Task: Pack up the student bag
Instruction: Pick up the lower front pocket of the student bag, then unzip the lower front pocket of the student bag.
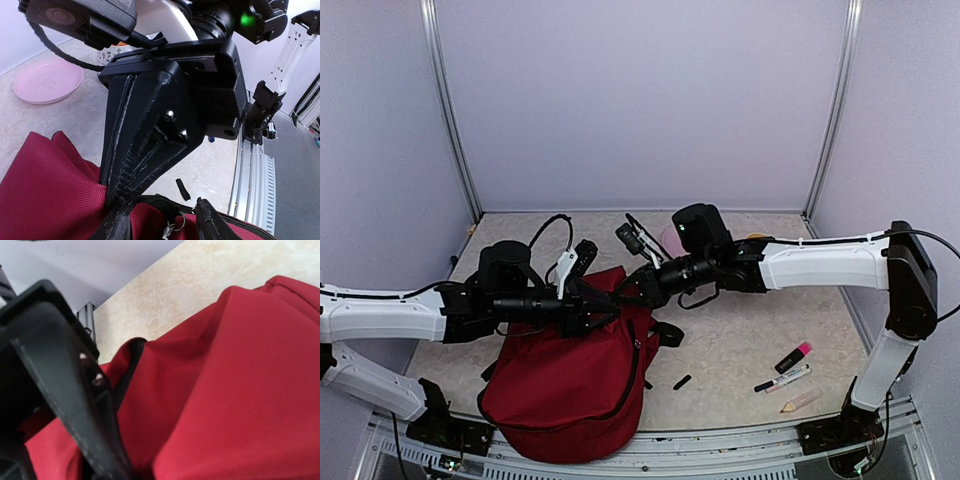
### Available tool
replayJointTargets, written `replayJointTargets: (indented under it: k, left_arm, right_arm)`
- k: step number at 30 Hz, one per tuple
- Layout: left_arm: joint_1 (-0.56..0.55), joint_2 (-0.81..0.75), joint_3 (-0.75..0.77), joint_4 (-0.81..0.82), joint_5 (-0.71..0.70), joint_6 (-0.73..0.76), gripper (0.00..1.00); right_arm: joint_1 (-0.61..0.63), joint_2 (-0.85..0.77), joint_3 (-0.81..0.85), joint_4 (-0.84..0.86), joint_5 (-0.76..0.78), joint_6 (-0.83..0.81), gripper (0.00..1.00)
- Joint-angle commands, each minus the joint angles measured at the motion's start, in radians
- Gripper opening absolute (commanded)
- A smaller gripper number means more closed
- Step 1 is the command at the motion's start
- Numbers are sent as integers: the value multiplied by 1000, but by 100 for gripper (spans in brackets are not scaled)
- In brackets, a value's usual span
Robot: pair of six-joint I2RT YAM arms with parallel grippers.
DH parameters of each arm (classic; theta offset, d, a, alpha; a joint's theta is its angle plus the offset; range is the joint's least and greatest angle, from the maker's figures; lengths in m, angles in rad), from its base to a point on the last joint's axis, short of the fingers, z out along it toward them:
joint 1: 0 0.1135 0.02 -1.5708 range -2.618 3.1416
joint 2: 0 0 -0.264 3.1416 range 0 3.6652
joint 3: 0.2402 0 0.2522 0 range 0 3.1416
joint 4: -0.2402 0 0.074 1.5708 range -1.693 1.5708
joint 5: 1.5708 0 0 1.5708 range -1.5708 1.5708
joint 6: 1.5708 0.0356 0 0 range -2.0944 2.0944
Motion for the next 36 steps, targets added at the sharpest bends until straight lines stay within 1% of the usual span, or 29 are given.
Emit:
replayJointTargets:
  k: [1,5,6,10,11,20,26,32,36]
  left_arm:
    - [10,26,33,47,-21,-11,41]
    - [11,35,34,73,-30,-19,30]
    - [12,34,34,79,-42,-21,25]
    - [17,20,28,92,-97,-37,2]
    - [18,16,22,97,-100,-39,0]
    - [19,-34,-30,95,-91,-63,0]
    - [21,-131,-90,57,-215,-87,0]
    - [42,-265,-143,-61,-344,-148,0]
    - [67,-351,-187,-121,-389,-186,0]
  right_arm:
    - [-10,-18,-3,60,-3,-3,0]
    - [-9,-17,-3,60,-5,-5,0]
    - [-9,-17,-4,59,-5,-4,0]
    - [-10,-20,-8,57,-3,-5,0]
    - [-10,-21,-8,54,-1,-6,0]
    - [-11,-38,-4,31,16,-25,0]
    - [-10,-55,-7,3,42,-40,0]
    - [-38,-89,-42,-4,90,-29,0]
    - [-59,-119,-66,-11,106,-28,0]
